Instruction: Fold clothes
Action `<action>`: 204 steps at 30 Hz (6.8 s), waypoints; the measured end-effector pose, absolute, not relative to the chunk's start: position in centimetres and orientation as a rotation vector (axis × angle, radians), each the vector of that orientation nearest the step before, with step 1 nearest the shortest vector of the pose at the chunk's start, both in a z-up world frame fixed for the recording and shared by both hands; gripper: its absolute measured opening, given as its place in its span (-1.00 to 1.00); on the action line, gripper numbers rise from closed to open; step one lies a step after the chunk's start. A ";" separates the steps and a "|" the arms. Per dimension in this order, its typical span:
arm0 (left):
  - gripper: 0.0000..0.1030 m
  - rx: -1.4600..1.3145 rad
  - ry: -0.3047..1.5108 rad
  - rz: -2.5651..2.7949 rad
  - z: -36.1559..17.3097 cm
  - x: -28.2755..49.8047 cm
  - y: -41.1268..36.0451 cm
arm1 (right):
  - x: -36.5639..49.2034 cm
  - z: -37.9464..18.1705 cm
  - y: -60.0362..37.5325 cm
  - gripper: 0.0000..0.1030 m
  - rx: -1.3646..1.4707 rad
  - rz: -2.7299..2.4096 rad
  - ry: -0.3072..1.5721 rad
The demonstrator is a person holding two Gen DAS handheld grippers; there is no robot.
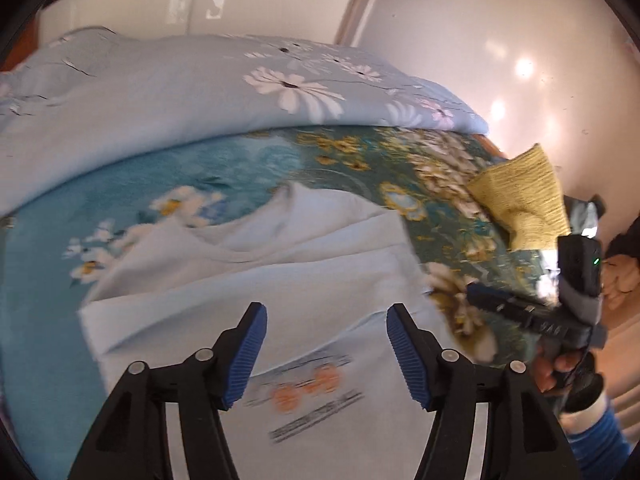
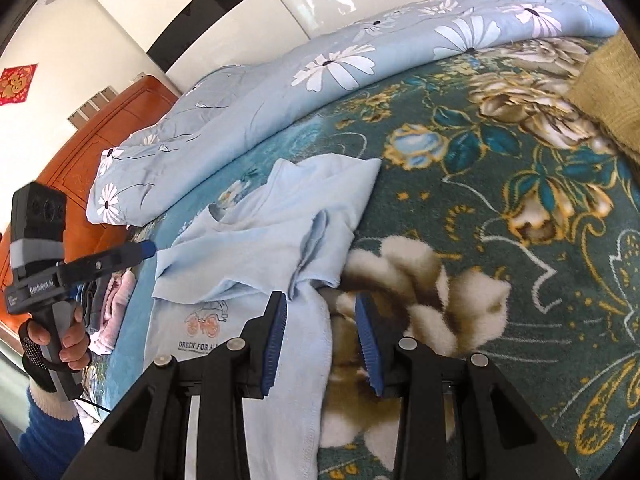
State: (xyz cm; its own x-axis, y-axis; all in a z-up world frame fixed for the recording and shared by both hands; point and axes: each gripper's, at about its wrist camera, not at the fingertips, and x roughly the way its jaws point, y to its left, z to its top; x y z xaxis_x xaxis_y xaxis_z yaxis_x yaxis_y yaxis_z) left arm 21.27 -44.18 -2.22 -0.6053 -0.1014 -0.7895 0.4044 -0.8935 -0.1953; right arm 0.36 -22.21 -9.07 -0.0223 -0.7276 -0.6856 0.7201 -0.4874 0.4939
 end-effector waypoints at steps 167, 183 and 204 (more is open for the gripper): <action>0.36 1.066 1.332 -2.344 -13.0 50.1 -31.7 | 15.0 -15.5 -2.8 -0.25 1.347 -1.367 -0.253; -0.02 0.797 1.752 -2.280 -15.3 52.9 -33.6 | 13.6 -16.4 -3.3 -0.77 1.358 -1.266 -0.417; -0.93 0.577 2.027 -2.258 -17.3 55.3 -35.1 | 12.8 -16.5 -2.8 -0.90 1.386 -1.241 -0.504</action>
State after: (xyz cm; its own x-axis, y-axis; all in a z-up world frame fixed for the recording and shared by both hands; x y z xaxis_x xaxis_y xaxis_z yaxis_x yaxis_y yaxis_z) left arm 55.33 -35.12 -17.33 -0.9289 0.2062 -0.3074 0.2835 -0.1377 -0.9490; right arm 12.83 -2.78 -16.47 0.3486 -0.8571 -0.3794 0.3493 -0.2569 0.9011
